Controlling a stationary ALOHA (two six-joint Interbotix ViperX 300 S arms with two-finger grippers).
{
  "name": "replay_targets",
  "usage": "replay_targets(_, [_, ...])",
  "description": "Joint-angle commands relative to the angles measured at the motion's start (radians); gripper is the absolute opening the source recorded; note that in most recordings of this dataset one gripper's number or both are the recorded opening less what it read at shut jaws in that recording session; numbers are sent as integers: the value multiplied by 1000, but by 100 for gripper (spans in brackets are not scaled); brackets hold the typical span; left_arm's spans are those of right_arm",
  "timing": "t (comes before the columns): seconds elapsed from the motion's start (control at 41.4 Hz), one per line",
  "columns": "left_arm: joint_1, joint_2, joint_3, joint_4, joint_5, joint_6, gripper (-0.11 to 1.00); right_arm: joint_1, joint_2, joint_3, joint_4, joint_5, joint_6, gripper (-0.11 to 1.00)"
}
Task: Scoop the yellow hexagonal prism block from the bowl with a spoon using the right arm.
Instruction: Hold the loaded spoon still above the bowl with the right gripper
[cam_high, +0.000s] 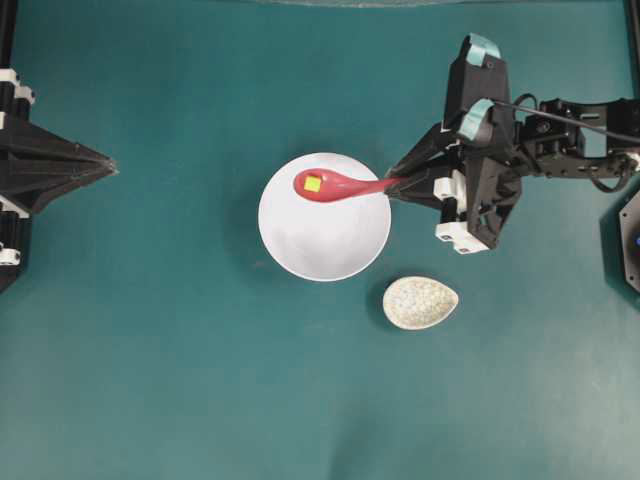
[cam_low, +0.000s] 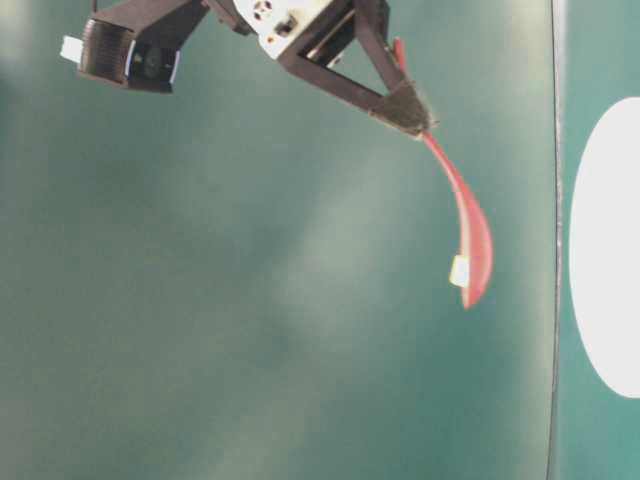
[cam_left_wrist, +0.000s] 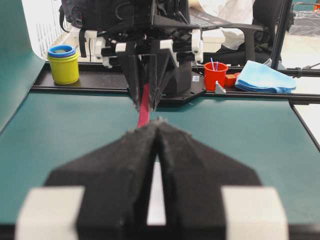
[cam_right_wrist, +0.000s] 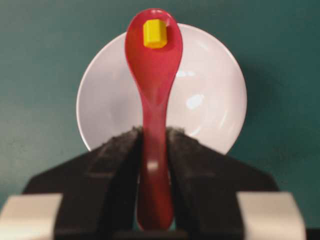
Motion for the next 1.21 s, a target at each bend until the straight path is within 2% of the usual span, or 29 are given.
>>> replay_targets(0.0, [-2,5,-21,2,-5,-3,3,0,-31,-29,0,6,-2,24])
replay_targets(1.184, [-2,6,-21,2,-5,-14,3,0,-41,-28,0,11,-2,24])
